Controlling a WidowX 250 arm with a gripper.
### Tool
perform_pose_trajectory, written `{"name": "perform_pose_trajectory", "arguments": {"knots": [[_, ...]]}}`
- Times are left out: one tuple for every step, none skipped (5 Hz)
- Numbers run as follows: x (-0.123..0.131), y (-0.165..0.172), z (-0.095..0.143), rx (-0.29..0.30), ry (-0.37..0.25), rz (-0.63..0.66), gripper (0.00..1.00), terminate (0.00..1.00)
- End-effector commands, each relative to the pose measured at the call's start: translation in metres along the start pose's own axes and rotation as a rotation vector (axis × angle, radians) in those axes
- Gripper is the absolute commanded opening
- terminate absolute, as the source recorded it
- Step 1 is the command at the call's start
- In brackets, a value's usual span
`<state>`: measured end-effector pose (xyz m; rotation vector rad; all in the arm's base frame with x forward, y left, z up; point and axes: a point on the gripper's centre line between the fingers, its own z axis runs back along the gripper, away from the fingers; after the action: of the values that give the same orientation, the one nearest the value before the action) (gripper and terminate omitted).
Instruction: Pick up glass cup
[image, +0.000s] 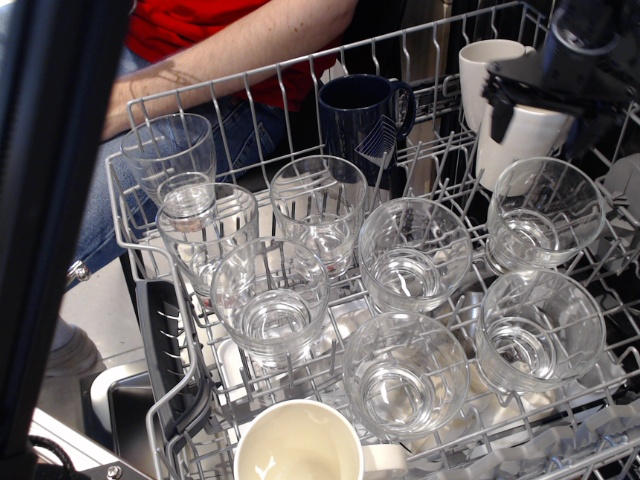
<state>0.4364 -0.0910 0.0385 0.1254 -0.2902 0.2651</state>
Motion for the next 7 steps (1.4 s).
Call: {"name": "perform_pose_trajectory", "arguments": {"knots": [[0.015,0.0,-0.005,-0.022,-0.101,0.004,1.0,0.0],[0.024,0.005,-0.017,-0.013,-0.112,0.017,1.0,0.0],[0.032,0.003,-0.031,0.016,-0.114,0.038,1.0,0.0],[0.037,0.006,-0.043,0.032,-0.116,0.031,1.0,0.0],[0.032,0.006,-0.054,0.043,-0.139,0.032,1.0,0.0],[0.024,0.007,-0.065,0.046,-0.155,0.018,1.0,0.0],[0.015,0.007,-0.072,0.053,-0.168,0.004,1.0,0.0]]}}
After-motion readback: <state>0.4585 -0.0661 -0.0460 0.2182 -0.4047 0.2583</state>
